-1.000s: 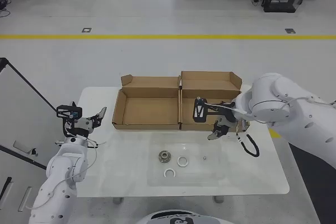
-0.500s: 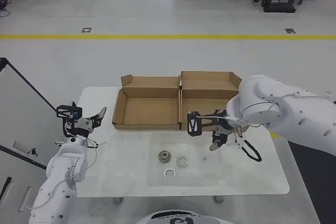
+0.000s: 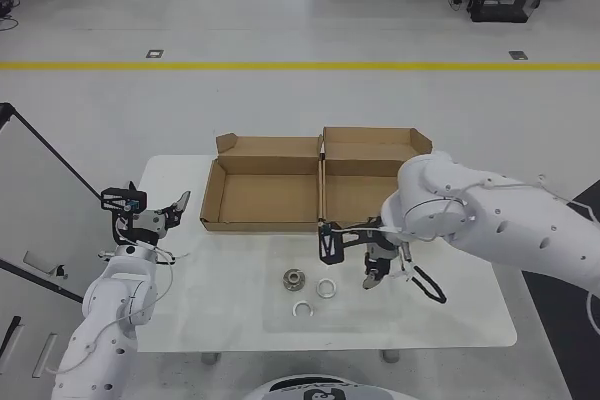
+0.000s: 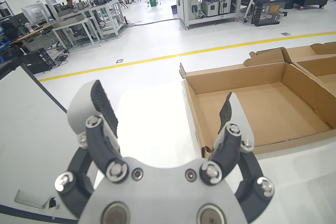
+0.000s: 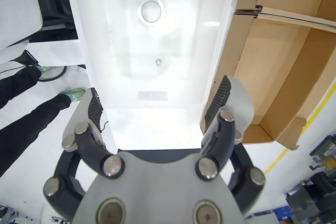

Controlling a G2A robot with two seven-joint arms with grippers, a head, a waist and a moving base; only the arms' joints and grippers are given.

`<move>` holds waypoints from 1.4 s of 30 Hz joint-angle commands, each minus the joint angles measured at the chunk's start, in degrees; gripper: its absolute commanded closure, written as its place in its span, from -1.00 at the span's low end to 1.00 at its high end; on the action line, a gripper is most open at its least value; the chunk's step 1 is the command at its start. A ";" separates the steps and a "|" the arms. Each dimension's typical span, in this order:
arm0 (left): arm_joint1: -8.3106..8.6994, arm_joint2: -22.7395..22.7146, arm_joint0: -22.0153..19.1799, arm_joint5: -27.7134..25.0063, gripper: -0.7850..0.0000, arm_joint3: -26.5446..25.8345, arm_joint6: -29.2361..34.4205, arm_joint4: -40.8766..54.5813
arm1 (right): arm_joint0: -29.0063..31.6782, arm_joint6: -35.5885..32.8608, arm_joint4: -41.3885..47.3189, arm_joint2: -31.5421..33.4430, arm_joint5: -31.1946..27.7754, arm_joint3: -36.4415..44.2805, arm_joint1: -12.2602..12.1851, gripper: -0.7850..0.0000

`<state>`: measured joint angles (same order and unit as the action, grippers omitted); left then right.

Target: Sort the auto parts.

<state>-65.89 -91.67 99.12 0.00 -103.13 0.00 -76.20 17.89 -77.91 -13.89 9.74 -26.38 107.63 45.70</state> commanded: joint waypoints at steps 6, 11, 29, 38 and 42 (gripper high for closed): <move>0.00 0.00 0.00 0.00 -1.00 0.00 0.00 0.00 | -0.05 0.01 0.02 0.00 -0.02 0.01 -0.02 -1.00; 0.00 0.00 0.00 0.00 -1.00 0.00 0.00 0.00 | 1.09 -1.31 -1.18 0.00 1.32 0.47 0.06 -1.00; 0.00 0.00 0.00 0.00 -1.00 0.00 0.00 0.00 | 5.71 -10.09 -1.15 0.00 10.08 -1.60 5.63 -0.36; 0.00 0.00 0.00 0.00 -1.00 0.00 0.00 0.00 | 8.62 -10.09 -3.85 0.00 10.08 -5.36 6.83 0.03; 0.00 0.00 0.00 0.00 -1.00 0.00 0.00 0.00 | 10.06 -10.09 -5.14 0.00 10.08 -6.68 7.23 0.05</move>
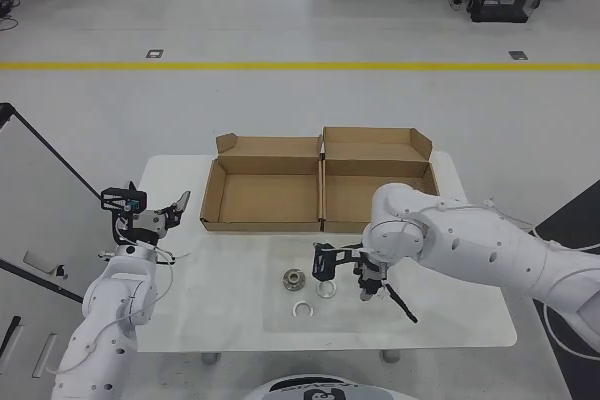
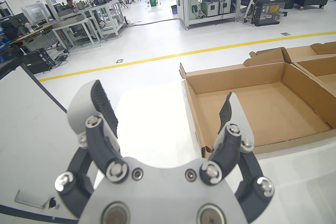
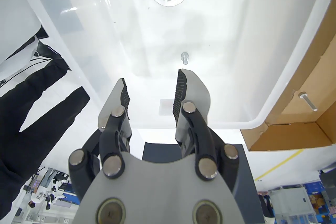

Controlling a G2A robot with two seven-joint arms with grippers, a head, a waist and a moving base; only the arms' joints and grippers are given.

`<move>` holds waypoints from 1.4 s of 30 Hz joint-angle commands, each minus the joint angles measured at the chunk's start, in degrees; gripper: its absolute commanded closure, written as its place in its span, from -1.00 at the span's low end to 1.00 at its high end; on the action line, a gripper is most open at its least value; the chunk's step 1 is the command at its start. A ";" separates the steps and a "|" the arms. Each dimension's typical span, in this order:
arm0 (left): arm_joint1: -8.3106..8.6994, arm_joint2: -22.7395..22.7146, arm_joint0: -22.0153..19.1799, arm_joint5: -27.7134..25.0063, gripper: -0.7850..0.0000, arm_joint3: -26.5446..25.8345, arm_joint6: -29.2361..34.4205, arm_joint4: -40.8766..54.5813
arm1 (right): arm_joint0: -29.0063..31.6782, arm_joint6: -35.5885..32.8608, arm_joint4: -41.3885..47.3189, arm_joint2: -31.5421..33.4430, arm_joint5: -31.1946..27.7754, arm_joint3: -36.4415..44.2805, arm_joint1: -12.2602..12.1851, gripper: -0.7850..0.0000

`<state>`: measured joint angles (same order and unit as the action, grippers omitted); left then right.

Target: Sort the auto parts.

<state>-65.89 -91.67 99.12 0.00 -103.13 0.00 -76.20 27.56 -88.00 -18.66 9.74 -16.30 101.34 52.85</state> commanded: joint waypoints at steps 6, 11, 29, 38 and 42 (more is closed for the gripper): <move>0.00 0.00 0.00 0.00 -1.00 0.00 0.00 0.00 | 2.20 0.00 -2.69 0.00 0.00 -2.38 0.61 0.08; 0.00 0.00 0.00 0.00 -1.00 0.00 0.00 0.00 | 2.88 0.00 -4.30 0.00 0.00 -4.02 1.17 0.10; 0.00 0.00 0.00 0.00 -1.00 0.00 0.00 0.00 | 4.01 3.59 -6.33 0.00 -3.58 -10.25 3.04 0.19; 0.00 0.00 0.00 0.00 -1.00 0.00 0.00 0.00 | 4.63 4.29 -7.07 0.00 -4.28 -12.52 3.84 0.25; 0.00 0.00 0.00 0.00 -1.00 0.00 0.00 0.00 | 4.96 4.61 -7.10 0.00 -4.61 -13.33 4.18 0.29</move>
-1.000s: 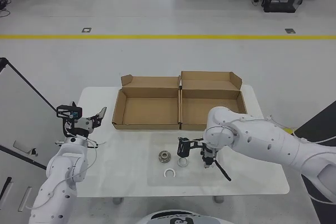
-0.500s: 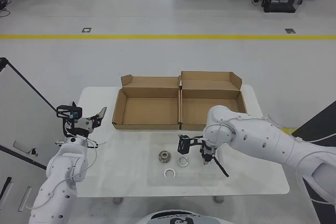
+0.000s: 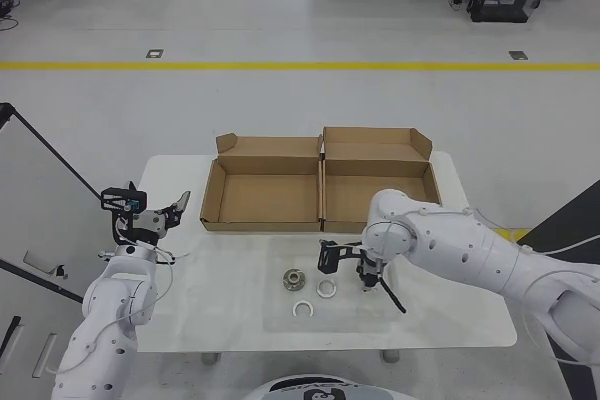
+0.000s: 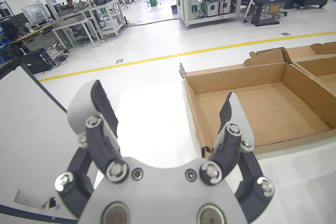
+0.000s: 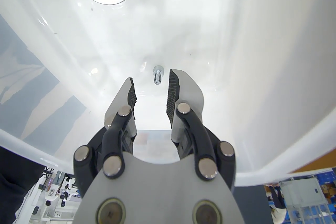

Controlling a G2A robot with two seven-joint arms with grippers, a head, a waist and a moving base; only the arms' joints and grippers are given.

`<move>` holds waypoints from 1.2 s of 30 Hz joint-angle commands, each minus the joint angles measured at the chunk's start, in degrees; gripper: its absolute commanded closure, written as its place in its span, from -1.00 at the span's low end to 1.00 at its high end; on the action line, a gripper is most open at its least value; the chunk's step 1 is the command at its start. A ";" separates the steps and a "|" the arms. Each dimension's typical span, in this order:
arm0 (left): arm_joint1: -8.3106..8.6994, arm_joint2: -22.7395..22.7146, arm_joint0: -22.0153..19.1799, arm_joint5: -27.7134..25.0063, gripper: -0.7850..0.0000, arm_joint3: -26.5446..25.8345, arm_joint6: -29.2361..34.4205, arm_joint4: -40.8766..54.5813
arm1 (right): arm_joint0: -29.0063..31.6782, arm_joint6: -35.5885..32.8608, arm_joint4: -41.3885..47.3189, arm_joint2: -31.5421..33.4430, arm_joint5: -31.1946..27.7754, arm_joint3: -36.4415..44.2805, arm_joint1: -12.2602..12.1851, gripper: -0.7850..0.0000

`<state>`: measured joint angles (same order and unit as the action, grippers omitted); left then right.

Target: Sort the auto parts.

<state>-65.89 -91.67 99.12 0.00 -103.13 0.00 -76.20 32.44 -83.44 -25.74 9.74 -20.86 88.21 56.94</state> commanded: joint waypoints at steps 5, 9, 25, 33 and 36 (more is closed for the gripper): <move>0.00 0.00 0.00 0.00 -1.00 0.00 0.00 0.00 | 0.38 0.46 -0.19 0.00 -0.46 -1.15 0.50 0.32; 0.00 0.00 0.00 0.00 -1.00 0.00 0.00 0.00 | 0.45 0.77 -0.25 0.00 -0.77 -1.80 0.80 0.33; 0.00 0.00 0.00 0.00 -1.00 0.00 0.00 0.00 | -1.15 0.24 2.34 0.00 -0.24 -1.99 0.84 1.00; 0.00 0.00 0.00 0.00 -1.00 0.00 0.00 0.00 | -5.81 -2.28 7.68 0.00 2.29 6.47 -2.08 1.00; 0.00 0.00 0.00 0.00 -1.00 0.00 0.00 0.00 | -7.87 -2.51 10.21 0.00 2.51 10.42 -3.53 1.00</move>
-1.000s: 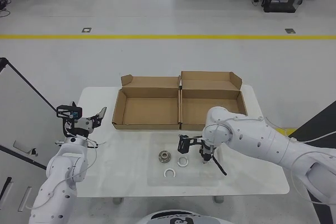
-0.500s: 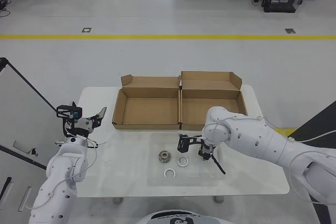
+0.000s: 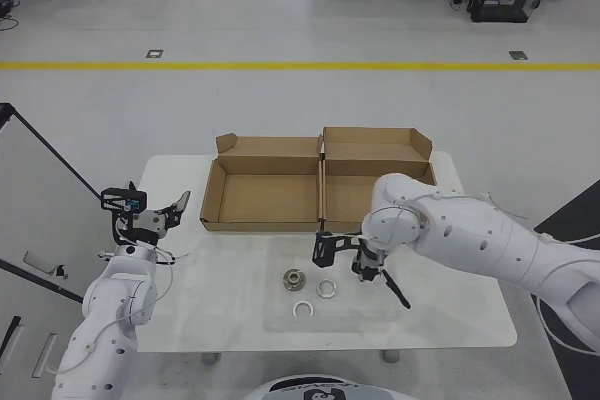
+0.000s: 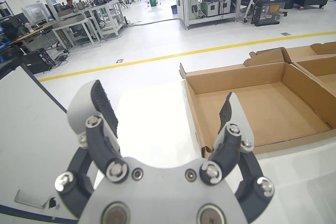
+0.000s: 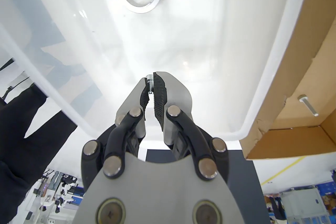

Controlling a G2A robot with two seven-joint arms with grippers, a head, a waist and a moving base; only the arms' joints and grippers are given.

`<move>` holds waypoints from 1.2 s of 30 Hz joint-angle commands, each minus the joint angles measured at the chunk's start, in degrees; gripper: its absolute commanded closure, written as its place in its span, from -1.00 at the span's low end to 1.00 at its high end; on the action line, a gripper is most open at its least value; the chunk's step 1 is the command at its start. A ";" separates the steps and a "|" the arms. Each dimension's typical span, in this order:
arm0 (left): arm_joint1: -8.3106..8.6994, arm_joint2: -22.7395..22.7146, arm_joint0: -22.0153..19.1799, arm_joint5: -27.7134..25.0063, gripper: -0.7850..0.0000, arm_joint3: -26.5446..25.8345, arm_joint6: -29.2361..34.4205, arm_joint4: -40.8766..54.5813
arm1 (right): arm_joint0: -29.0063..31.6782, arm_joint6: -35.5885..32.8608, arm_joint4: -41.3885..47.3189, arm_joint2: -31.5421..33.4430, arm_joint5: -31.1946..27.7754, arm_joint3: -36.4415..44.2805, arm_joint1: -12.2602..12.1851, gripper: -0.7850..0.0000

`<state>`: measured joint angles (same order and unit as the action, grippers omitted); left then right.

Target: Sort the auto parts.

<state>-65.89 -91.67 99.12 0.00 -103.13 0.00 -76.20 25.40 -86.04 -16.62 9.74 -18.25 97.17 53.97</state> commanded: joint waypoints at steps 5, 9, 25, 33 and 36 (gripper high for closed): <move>0.00 0.00 0.00 0.00 -1.00 0.00 0.00 0.00 | -4.06 1.41 4.96 0.00 -1.41 6.47 -2.91 1.00; 0.00 0.00 0.00 0.00 -1.00 0.00 0.00 0.00 | -6.21 3.66 7.12 0.00 -3.66 7.92 -4.58 1.00; 0.00 0.00 0.00 0.00 -1.00 0.00 0.00 0.00 | -13.00 24.06 10.30 0.00 -24.07 3.26 -15.39 1.00; 0.00 0.00 0.00 0.00 -1.00 0.00 0.00 0.00 | -15.13 36.10 5.74 0.00 -36.11 1.85 -18.19 1.00; 0.00 0.00 0.00 0.00 -1.00 0.00 0.00 0.00 | -15.82 39.75 4.27 0.00 -39.75 1.68 -18.17 1.00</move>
<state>-65.89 -91.67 99.12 0.00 -103.13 0.00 -76.20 9.82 -47.28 -12.04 9.74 -57.00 98.86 35.73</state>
